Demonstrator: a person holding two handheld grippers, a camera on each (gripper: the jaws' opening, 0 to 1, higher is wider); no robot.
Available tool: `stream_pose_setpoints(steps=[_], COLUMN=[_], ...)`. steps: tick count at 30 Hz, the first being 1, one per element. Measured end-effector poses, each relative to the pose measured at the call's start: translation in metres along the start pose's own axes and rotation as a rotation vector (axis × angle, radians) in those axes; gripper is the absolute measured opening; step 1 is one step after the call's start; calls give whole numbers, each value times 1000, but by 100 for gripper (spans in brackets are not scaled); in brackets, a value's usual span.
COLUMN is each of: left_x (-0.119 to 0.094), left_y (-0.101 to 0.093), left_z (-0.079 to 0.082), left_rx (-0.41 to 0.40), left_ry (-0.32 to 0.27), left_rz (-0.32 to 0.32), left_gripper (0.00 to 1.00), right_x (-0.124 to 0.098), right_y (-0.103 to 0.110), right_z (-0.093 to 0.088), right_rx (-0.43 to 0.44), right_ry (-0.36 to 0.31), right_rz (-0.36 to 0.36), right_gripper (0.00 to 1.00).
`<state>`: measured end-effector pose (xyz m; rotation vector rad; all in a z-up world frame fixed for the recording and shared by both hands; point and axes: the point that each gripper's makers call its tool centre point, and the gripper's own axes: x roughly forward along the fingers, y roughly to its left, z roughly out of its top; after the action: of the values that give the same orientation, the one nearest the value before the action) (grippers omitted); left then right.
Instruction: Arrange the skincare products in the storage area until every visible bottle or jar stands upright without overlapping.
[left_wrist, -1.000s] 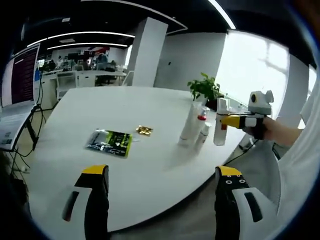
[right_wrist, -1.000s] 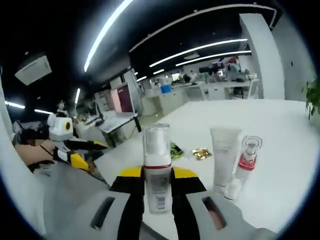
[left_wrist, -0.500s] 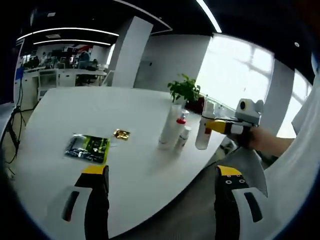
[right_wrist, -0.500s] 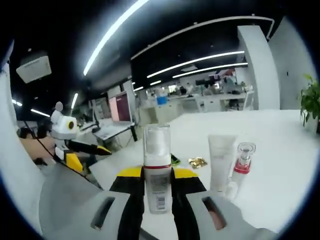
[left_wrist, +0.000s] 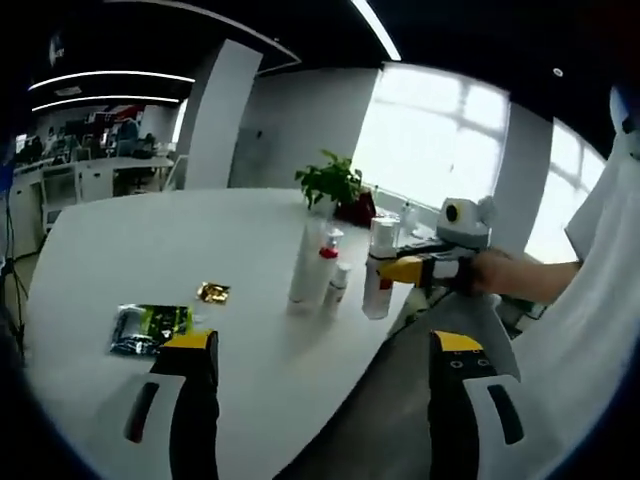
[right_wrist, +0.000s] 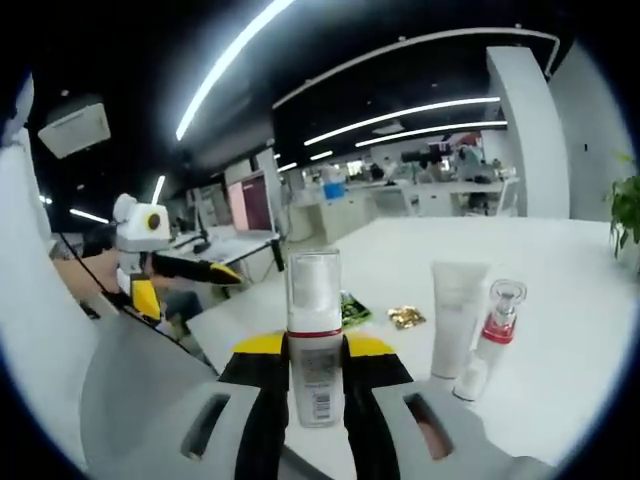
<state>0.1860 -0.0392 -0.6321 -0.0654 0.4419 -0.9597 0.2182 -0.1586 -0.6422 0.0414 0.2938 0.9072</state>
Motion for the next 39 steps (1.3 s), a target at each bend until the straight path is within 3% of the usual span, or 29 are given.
stream_pose_setpoints(steps=[6,14,21,27,31,39], left_x=[23,47,57,64,69,73], left_y=[-33,-46,-52,-63,-70,-78], left_z=[19,33,38,31,31,27], left_rx=[108,164,248,318,337,359], left_ry=[39,60,120,194,200,213], left_rz=[-205,-280,-348,-419,-439,-477], left_gripper=[75,69,60,44,42,25], right_x=[3,4,6,6,6,6], right_y=[13,20,37,48,51,55], right_z=[-5,-5,-4,-3,-4,-6], right_rx=[-9,-31,-57,-100,-114,-128], right_ry=[29,30,18,7,6,9], right_rz=[46,76,188,238,256,289], right_gripper=[19,19,19,19,19,19])
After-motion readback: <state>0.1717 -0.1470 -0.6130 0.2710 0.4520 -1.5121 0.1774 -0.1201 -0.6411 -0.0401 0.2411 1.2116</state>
